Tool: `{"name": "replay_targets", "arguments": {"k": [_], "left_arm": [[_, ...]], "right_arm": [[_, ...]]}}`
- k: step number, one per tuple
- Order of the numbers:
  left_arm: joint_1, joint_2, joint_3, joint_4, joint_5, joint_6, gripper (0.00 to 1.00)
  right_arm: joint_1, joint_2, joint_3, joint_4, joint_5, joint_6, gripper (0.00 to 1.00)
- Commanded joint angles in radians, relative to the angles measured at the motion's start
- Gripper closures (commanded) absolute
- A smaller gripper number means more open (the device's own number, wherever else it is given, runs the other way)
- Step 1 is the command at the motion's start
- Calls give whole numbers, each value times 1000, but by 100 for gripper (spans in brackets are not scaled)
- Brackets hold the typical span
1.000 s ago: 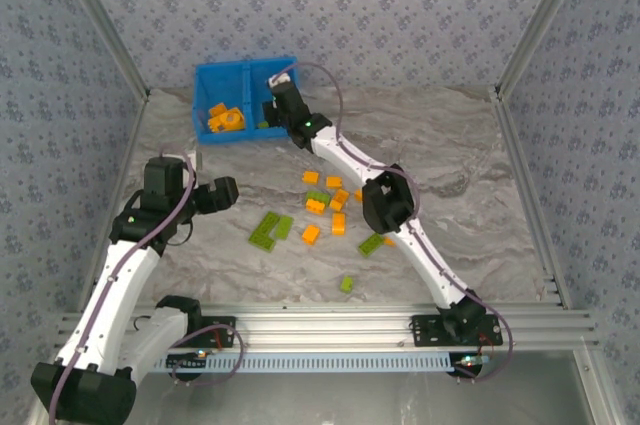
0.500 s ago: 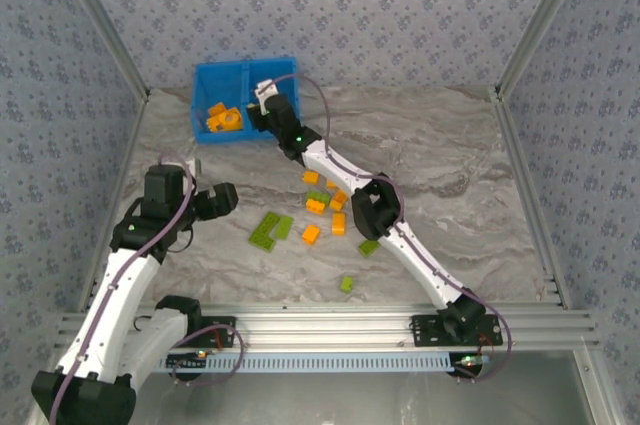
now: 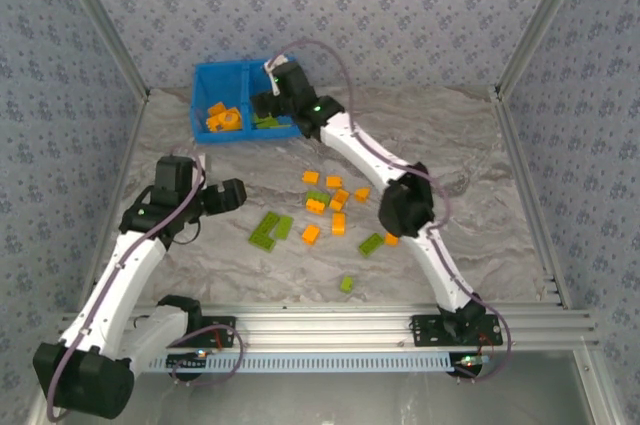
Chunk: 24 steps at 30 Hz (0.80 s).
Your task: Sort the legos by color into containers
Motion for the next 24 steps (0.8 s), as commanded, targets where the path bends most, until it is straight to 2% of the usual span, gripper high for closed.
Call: {"name": "replay_targets", "arguments": {"k": [1,5,8,11,17,20,24], "left_arm": [[-73,55,84,3,31,3,5],[-201,189,154,27,-39,-16,4],[-273,349,230,57,-81,-17,3],[-311,550,344,75,-89,10,4],[-345,929,604,60,-120,63,4],[-347,1050,692,58,-153,62,4],[-347,1174,805,10,-169,83,9]], "right_arm": [[-10,-286,-203,-212,-21,21,5],[-13,-642,-677,-175,-43,39,0],[-14,-870,-916,-178,-21,99,0],[-15,-1053,-1074,-202,1,196,0],[-5,-1330,-1300,-218,15,396,0],[-4,-1424,-1359,-224,42,443,0],[-8,-1471,-1362,-284,70,443,0]]}}
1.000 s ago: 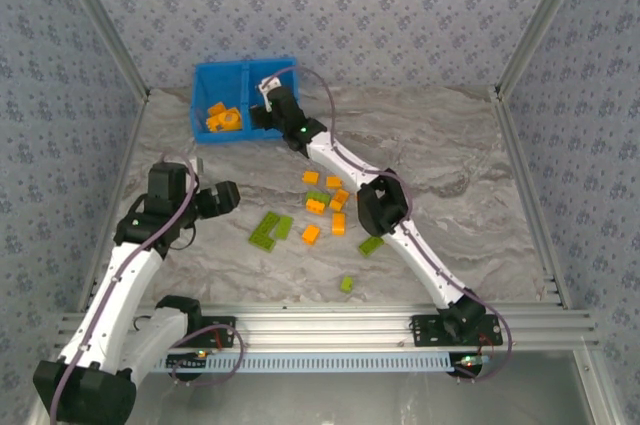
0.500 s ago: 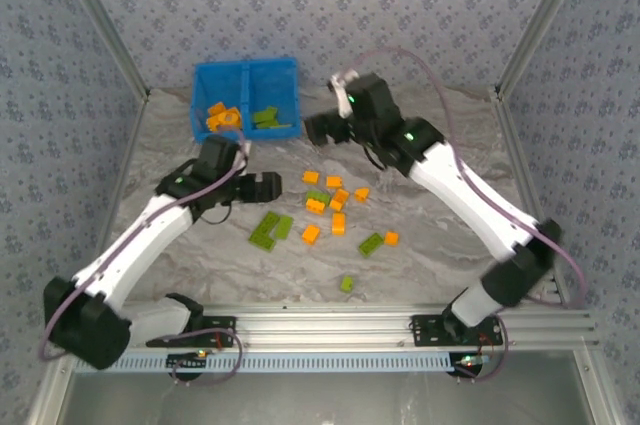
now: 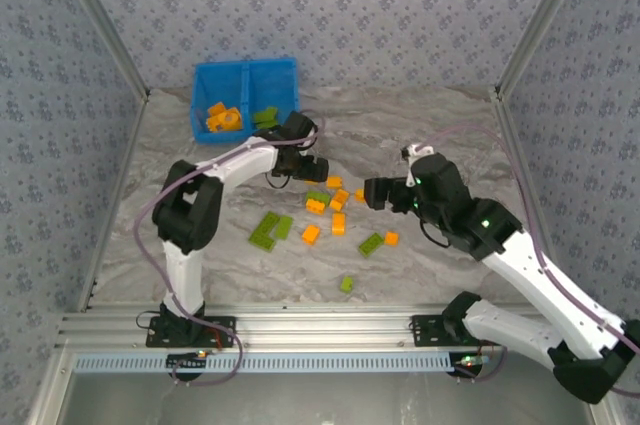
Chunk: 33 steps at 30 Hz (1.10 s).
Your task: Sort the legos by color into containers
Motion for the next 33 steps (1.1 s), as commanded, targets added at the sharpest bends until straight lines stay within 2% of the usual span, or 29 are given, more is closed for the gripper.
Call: {"name": "replay_targets", "arguments": {"k": [1,5,12,17,19,24,27,33], "left_arm": [[-3,73,112,-70,-40,41,11],[-3,142,159,-102,-38,59,22],[-10,150,116,-98,-2,49,38],[-16,144,96,-103,-2,39,59],[-15,134,102,-122,3,29,65],[-8,42,110,-142,-15,16,67],[16,-35,140,-177,-78,32,67],[134,-158,213,-221,-199,100,65]], "right_arm": [[3,-18,3,-60,50,49,0],[0,-19,10,-80,62,44,0],[-2,-9,-1,-46,72,56,0],[-4,10,1,-41,84,62,0],[-6,13,0,-43,89,70,0],[-6,13,-1,-37,92,80,0],[-7,17,2,-33,89,80,0],[-8,24,3,-29,77,82,0]]}}
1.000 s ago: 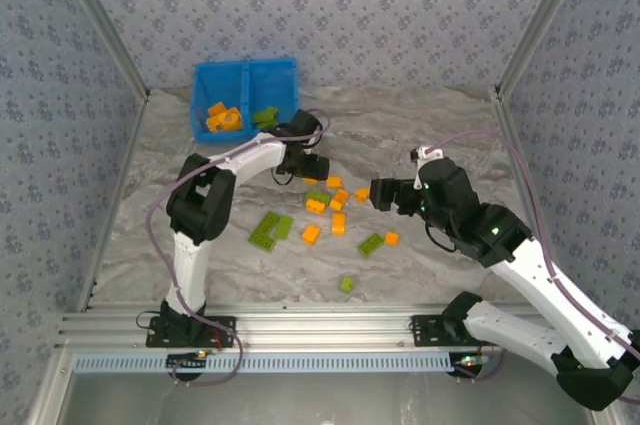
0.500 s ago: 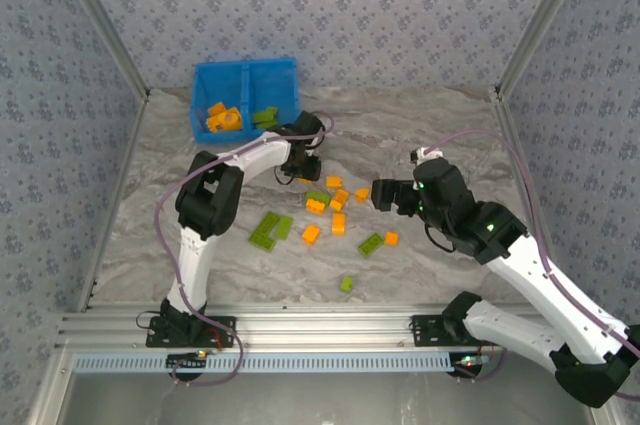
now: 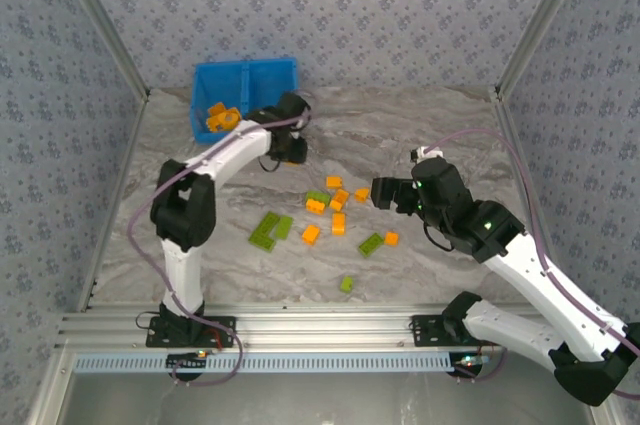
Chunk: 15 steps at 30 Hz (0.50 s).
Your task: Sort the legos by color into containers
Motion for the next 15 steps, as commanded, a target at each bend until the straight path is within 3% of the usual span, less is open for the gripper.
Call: {"name": "replay_targets", "arguments": {"k": [1,6,10,15], "left_arm": [[96,-85,87,-51,-108,55,65],[234,6,276,-93,-179,95,63],[314,191,531,-184,-208,87,63],[384,410,816,-253,-154,49,61]], "right_arm": [[-6,4,2,14,13,17,0],[-6,1,9,-1,3,26,0],[-5,-5,23,-26,-2,41,0],[-2,-22,33,-64,-7,66,0]]}}
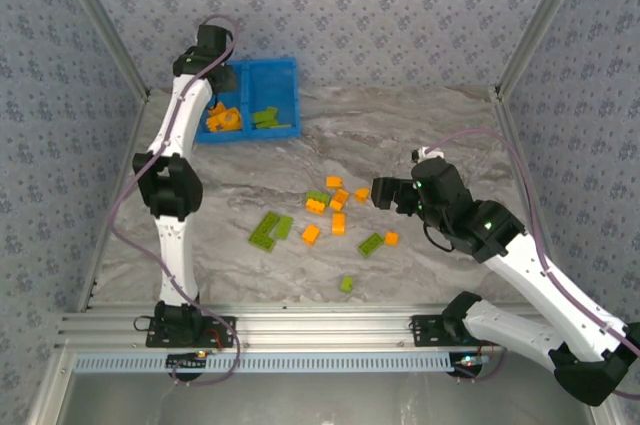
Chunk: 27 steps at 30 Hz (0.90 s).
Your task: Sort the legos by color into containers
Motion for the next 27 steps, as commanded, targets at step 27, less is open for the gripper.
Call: {"name": "replay_targets", "arguments": {"k": [27], "left_arm": [[-19,-724,-644,196,315,-1,36]], "right_arm": [[354,225,-98,-146,-211,65,0]]}}
